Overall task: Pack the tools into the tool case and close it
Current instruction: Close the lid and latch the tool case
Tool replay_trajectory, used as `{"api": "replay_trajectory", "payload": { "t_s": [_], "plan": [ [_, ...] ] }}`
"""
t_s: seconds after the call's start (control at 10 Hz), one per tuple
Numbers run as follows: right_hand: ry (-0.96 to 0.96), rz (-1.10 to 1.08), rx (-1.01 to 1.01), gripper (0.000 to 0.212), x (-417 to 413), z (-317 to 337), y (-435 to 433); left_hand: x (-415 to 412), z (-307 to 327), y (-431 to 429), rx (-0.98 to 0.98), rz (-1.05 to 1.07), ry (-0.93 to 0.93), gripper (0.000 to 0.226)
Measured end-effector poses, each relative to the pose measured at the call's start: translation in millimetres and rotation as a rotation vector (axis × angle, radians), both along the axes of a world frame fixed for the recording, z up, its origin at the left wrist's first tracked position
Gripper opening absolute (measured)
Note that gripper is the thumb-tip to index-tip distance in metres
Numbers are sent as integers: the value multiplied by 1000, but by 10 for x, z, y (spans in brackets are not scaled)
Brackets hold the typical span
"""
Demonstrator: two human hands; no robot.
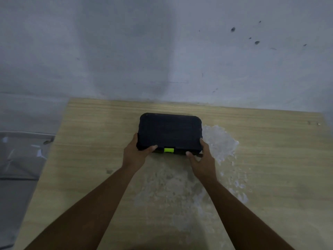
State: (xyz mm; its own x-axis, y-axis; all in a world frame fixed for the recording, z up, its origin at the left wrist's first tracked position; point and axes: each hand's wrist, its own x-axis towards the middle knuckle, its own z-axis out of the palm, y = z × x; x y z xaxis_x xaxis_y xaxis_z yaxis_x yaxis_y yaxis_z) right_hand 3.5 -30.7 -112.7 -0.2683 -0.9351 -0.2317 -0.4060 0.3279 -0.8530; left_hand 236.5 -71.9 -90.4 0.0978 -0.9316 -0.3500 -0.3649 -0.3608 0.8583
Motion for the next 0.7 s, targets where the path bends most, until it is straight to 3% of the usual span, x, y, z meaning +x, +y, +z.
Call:
{"api": "replay_trajectory", "payload": {
  "t_s": [0.3,0.5,0.7],
  "plan": [
    [81,66,27,68,-99,53,-334,-80,49,-261,77,54,-73,62],
    [241,212,115,79,-140,79,-269,124,18,-80,128,-16,-188,46],
    [322,321,215,77,-44,351,-25,216,212,192,139,-134,-241,58]
  ]
}}
